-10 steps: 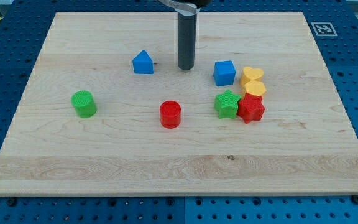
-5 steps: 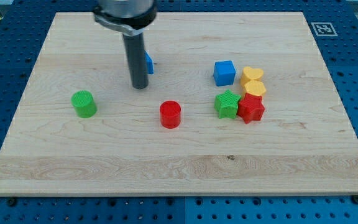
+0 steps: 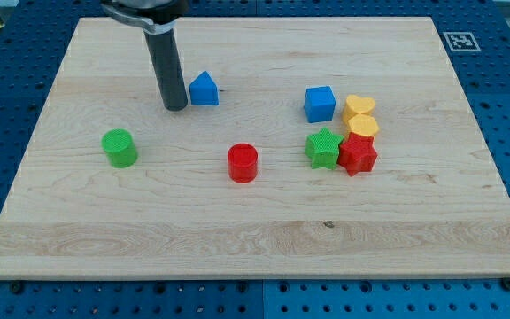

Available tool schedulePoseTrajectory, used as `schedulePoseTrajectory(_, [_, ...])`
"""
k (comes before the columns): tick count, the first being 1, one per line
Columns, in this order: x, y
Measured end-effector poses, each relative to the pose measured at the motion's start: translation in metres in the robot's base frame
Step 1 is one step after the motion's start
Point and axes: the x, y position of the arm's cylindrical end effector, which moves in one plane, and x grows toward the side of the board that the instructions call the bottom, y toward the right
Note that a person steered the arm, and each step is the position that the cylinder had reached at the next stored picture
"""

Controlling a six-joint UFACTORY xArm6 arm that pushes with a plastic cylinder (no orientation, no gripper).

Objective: Move the blue triangle to the left of the blue cube

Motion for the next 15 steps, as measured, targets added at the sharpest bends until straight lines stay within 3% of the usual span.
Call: schedulePoseTrajectory(15, [-0.029, 0.075])
